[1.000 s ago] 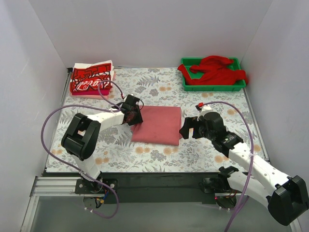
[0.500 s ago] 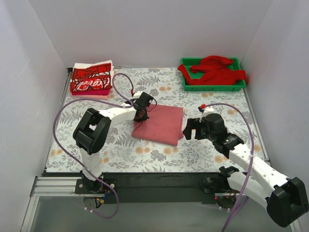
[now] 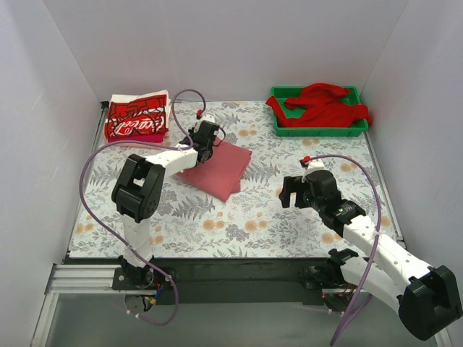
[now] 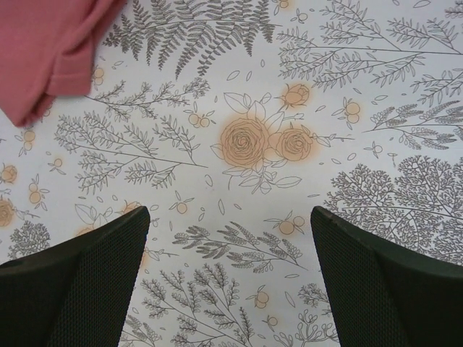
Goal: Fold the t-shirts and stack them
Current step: Neatly place the folded tshirt to the corner
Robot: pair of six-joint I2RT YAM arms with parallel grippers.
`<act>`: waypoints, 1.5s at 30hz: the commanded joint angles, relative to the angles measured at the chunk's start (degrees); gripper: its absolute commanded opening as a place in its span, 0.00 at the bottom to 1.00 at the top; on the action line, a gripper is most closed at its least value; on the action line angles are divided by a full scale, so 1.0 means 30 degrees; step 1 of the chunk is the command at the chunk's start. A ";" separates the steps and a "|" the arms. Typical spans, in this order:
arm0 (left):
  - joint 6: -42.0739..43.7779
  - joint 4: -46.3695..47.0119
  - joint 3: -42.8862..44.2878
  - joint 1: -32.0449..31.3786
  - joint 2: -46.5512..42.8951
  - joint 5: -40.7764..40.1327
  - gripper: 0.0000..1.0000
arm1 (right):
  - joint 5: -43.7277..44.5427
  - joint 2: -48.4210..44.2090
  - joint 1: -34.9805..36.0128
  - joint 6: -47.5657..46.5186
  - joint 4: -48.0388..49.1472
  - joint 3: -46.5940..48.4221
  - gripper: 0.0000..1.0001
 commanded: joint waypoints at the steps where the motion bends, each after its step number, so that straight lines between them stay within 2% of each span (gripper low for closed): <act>1: 0.3919 0.2618 0.2560 0.1634 0.0258 -0.1384 0.00 | 0.1332 -0.0133 -0.0165 -0.0420 0.0110 -0.0172 0.98; 5: 0.5675 0.2940 0.4961 0.3186 0.1341 -0.0475 0.00 | 0.2152 0.0187 -0.0282 -0.0449 0.0051 -0.0260 0.98; 11: 0.8926 0.3848 0.8103 0.3892 0.3277 -0.0825 0.00 | 0.3003 0.1182 -0.0546 -0.0508 0.0080 -0.0202 0.98; 22: 1.1274 0.4962 1.3141 0.4596 0.4773 -0.0592 0.00 | 0.3619 0.3440 -0.0985 -0.0391 0.0110 0.0121 0.98; 27: 1.1451 0.4729 1.3350 0.4567 0.4043 0.0140 0.00 | 0.3677 0.3821 -0.1132 -0.0303 0.0139 0.0179 0.98; 45: 1.3265 0.5167 1.3585 0.4596 0.1523 0.0054 0.00 | 0.3473 0.4583 -0.1249 -0.0244 0.0110 0.0297 0.98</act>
